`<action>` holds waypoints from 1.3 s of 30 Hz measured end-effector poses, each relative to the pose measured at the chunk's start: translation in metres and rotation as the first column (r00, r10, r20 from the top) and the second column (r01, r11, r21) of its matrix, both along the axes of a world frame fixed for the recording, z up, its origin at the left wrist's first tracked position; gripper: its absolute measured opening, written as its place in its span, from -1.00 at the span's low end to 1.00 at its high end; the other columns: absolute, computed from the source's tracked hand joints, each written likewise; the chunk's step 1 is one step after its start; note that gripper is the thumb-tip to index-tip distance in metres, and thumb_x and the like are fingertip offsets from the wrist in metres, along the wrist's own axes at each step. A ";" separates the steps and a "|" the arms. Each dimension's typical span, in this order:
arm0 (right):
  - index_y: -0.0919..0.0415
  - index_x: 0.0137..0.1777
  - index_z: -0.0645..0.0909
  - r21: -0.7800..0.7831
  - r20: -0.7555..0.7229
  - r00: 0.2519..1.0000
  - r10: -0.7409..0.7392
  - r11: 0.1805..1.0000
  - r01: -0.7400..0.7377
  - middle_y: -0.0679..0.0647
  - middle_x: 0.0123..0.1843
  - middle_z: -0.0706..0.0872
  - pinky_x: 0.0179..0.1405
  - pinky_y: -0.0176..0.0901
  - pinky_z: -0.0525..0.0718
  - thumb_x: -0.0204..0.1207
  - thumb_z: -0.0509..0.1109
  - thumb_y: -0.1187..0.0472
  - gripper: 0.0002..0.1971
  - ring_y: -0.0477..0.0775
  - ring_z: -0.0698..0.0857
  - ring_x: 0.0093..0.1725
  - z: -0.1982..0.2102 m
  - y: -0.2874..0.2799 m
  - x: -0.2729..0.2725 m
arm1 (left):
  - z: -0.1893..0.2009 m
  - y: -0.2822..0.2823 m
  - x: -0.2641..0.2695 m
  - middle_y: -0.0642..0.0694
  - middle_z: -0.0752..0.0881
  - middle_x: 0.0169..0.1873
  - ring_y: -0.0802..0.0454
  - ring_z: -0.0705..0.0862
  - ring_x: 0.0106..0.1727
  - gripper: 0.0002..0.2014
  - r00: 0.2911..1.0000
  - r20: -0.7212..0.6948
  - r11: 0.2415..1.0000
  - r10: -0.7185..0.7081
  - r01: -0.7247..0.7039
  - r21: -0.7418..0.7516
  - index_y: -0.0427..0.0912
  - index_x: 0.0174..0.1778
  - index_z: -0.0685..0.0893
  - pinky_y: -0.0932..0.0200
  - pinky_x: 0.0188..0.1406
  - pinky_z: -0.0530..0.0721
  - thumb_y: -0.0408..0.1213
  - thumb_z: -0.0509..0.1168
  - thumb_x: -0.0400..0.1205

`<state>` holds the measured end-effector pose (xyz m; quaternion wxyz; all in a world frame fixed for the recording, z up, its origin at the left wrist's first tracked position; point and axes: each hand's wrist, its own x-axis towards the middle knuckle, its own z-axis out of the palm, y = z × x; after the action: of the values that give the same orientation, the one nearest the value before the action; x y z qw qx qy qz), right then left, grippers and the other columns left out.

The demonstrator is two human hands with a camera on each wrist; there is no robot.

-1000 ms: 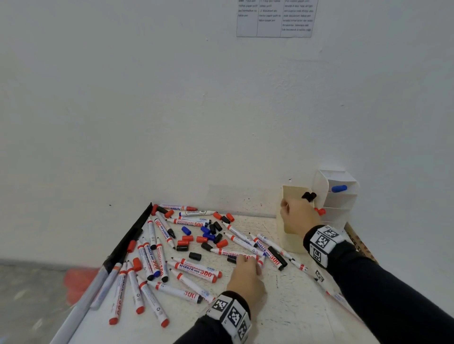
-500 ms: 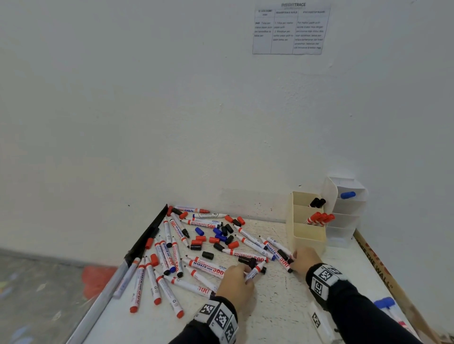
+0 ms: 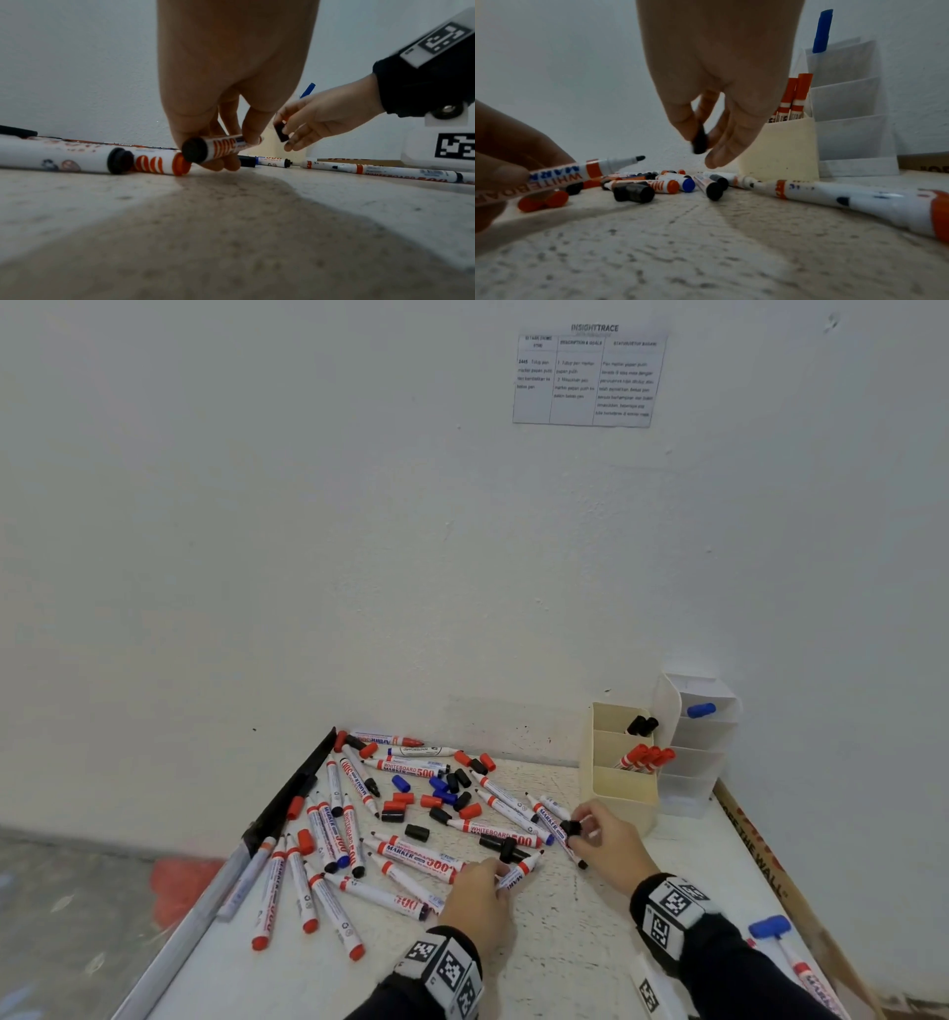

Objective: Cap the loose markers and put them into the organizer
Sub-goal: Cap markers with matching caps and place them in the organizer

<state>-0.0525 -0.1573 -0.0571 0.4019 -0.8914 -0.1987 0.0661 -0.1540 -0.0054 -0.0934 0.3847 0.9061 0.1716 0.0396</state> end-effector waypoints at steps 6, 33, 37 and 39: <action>-0.09 -0.06 0.46 0.093 -0.069 0.988 0.135 0.987 -0.129 0.07 -0.05 0.60 -0.29 -0.43 0.58 0.49 0.32 0.45 -0.66 -0.10 0.66 -0.30 -0.006 0.006 -0.016 | 0.003 0.000 -0.002 0.00 0.58 0.20 0.13 0.54 0.17 -0.71 0.999 0.042 0.999 -0.034 0.034 0.001 -0.06 0.30 0.54 0.25 0.27 0.53 -0.34 0.17 0.67; 0.10 -0.39 0.44 0.131 -0.144 0.986 0.087 0.989 -0.068 -0.03 -0.43 0.43 -0.38 -0.30 0.32 0.64 0.19 0.00 -0.64 -0.09 0.39 -0.42 0.004 0.020 -0.031 | 0.024 0.008 -0.015 0.06 0.64 -0.18 0.19 0.55 -0.22 -0.74 0.984 0.099 0.987 -0.148 0.153 -0.042 -0.07 0.25 0.61 0.35 -0.17 0.52 -0.19 0.12 0.70; 0.09 -0.48 0.26 0.134 -0.179 0.984 -0.002 0.991 0.027 -0.03 -0.52 0.23 -0.45 -0.19 0.20 0.65 0.13 -0.06 -0.54 -0.07 0.26 -0.52 0.004 0.027 -0.032 | 0.035 -0.004 -0.020 0.07 0.56 -0.33 0.19 0.48 -0.34 -0.73 0.972 0.081 0.975 -0.220 0.222 -0.011 -0.02 -0.10 0.57 0.29 -0.31 0.46 0.01 0.05 0.70; 0.09 -0.47 0.26 0.156 -0.185 0.983 -0.005 0.987 0.034 -0.03 -0.52 0.24 -0.43 -0.19 0.22 0.66 0.11 -0.03 -0.55 -0.07 0.26 -0.50 0.004 0.031 -0.036 | 0.040 -0.009 -0.022 0.08 0.50 -0.40 0.20 0.44 -0.41 -0.68 0.977 0.049 0.974 -0.208 0.211 -0.084 0.00 -0.26 0.48 0.31 -0.38 0.44 0.03 0.00 0.71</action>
<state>-0.0882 -0.1261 -0.0529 0.4886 -0.8487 -0.1567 0.1283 -0.1756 -0.0140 -0.0536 0.4301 0.9001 0.0690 0.0092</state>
